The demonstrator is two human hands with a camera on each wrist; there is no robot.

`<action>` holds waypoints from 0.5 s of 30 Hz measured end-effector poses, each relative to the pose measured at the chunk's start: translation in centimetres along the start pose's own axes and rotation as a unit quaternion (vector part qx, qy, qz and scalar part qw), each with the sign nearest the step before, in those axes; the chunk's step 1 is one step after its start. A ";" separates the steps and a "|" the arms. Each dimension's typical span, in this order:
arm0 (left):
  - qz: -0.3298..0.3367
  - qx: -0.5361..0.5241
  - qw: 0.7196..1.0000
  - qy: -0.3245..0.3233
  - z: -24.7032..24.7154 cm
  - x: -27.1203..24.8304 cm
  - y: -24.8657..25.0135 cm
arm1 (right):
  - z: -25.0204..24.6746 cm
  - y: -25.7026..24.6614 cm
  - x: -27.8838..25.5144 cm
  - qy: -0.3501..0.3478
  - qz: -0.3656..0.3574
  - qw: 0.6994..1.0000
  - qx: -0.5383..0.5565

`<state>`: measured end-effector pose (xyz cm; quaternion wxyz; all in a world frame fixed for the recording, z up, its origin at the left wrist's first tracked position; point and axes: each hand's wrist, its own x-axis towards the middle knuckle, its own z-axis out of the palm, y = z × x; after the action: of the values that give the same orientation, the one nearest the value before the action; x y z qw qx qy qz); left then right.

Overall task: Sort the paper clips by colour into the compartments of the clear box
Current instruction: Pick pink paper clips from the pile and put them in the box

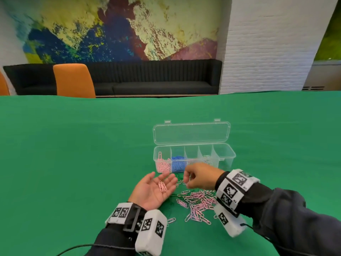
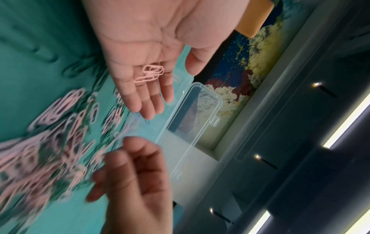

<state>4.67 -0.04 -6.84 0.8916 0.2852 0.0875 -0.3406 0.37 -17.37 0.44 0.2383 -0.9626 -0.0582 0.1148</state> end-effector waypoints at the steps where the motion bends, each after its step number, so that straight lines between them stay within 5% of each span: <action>1: 0.013 0.003 1.000 0.007 -0.4 0.2 0.5 | 0.7 -0.1 0.0 -0.028 0.003 0.999 -0.029; 9: 0.029 0.019 0.999 0.003 -1.5 0.5 1.3 | 3.9 -0.3 2.2 -0.117 0.021 0.971 -0.205; 15: 0.024 0.028 0.999 0.000 -1.6 0.8 1.1 | 1.9 1.7 2.0 -0.093 0.065 0.971 -0.208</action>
<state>6.05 1.10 -7.99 0.8914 0.3120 0.0711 -0.3210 1.92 -17.70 -2.42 0.0181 -0.9779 -0.0404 0.2042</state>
